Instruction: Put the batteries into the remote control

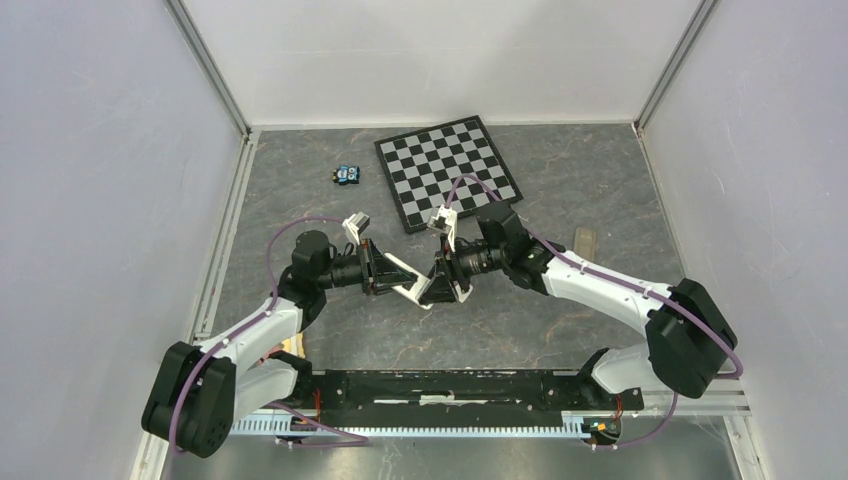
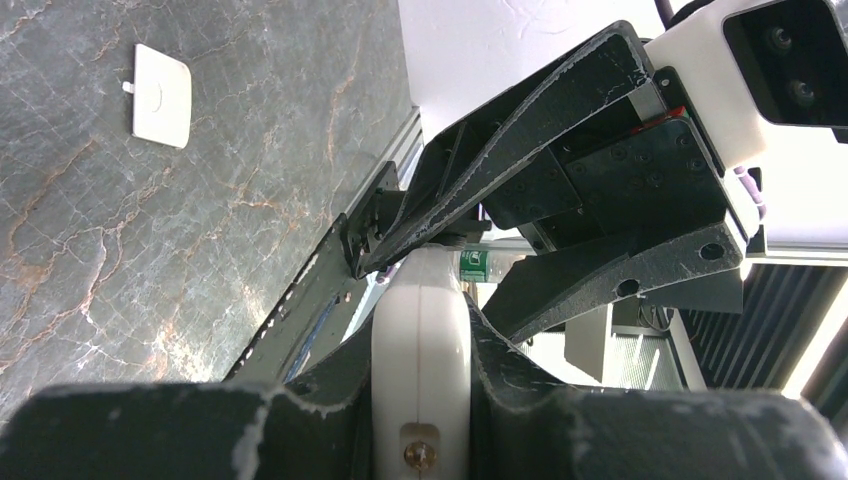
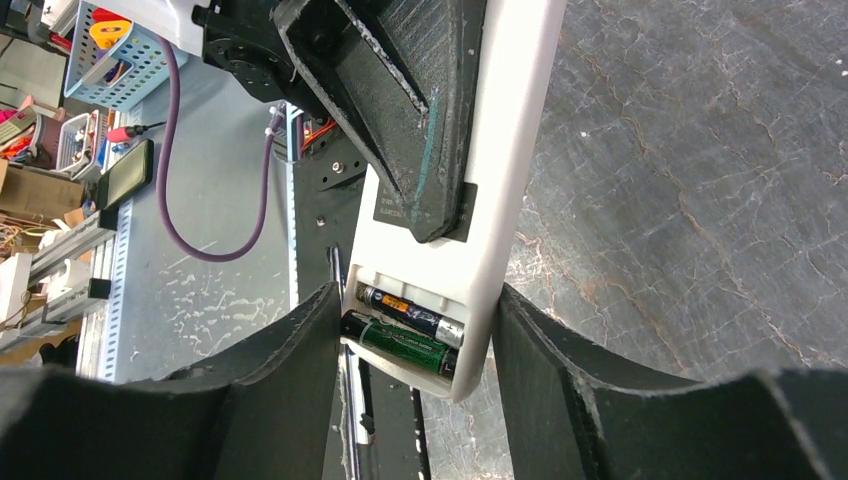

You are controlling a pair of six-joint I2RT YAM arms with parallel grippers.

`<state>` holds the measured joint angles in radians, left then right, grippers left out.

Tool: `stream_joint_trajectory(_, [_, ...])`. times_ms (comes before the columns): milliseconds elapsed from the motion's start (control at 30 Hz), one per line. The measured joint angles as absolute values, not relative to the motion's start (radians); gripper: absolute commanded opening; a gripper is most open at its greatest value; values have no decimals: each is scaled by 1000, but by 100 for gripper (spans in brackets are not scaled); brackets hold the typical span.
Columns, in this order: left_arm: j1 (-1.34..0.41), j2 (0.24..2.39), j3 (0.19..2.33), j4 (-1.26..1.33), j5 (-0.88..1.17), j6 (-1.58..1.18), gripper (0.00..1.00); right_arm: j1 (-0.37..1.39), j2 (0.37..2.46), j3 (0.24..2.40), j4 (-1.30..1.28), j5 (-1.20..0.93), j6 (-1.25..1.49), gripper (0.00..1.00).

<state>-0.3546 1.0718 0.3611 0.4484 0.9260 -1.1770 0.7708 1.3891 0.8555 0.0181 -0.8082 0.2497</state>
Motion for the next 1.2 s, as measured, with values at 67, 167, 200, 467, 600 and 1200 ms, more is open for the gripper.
stream_joint_trajectory(67, [-355,1072,361,449,926,-1177,2,771,1389,857,17,-807,249,51])
stream_joint_trajectory(167, [-355,1072,361,449,926,-1177,2,771,1390,858,14,-807,249,40])
stream_joint_trajectory(200, [-355,1072,361,449,926,-1177,2,771,1391,860,11,-807,249,38])
stream_joint_trajectory(467, [-355,1069,361,449,926,-1177,2,769,1402,881,-19,-810,246,24])
stream_joint_trajectory(600, [-355,1055,361,444,927,-1177,2,769,1402,891,-35,-820,235,24])
stream_joint_trajectory(1200, [-349,952,387,407,943,-1207,2,744,1392,929,-60,-895,171,58])
